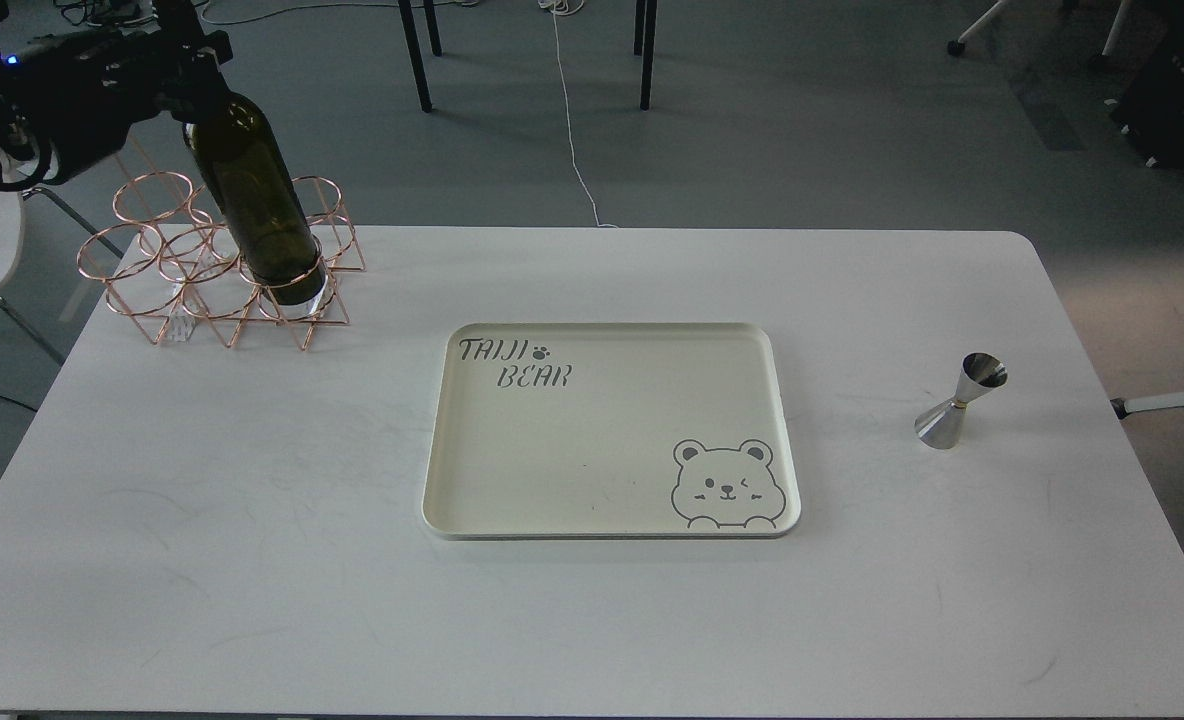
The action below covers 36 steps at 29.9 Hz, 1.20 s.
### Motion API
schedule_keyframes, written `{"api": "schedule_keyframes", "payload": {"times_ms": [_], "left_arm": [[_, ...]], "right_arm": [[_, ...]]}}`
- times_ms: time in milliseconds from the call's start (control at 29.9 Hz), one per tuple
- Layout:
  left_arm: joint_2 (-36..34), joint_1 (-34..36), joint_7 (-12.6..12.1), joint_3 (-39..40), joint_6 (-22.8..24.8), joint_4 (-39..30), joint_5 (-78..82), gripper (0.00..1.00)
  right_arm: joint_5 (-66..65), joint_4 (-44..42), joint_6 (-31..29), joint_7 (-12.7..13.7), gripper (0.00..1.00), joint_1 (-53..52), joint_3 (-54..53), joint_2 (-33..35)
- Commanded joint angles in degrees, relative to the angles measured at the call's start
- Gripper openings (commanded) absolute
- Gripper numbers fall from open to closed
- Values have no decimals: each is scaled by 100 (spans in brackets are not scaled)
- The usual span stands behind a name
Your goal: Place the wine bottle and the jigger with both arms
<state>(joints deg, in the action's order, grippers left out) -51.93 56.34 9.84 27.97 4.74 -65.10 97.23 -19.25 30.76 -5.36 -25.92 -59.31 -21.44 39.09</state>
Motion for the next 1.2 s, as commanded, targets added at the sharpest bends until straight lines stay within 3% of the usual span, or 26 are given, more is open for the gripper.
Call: {"api": "schedule_keyframes", "payload": {"times_ms": [0, 100, 334, 468, 568, 735, 1170], "left_arm": [[51, -18, 0, -64, -26, 94, -46, 32], [165, -18, 18, -64, -26, 226, -46, 41], [403, -36, 53, -82, -26, 595, -55, 50], [403, -36, 53, -73, -35, 604, -64, 65], [403, -18, 27, 23, -43, 604, -335, 85], [315, 140, 35, 33, -52, 613, -2168, 97], [-370, 202, 71, 138, 228, 1228, -8076, 98]], "right_arm": [[0, 0, 0, -1, 96, 16, 0, 2], [9, 0, 0, -1, 96, 16, 0, 11], [9, 9, 0, -1, 96, 16, -9, 2], [9, 9, 0, -9, 96, 34, -1, -7], [9, 9, 0, -9, 96, 43, -9, -7], [9, 18, -8, -18, 97, 104, -18, 2], [123, 9, -70, -88, 99, 359, -44, 37]]}}
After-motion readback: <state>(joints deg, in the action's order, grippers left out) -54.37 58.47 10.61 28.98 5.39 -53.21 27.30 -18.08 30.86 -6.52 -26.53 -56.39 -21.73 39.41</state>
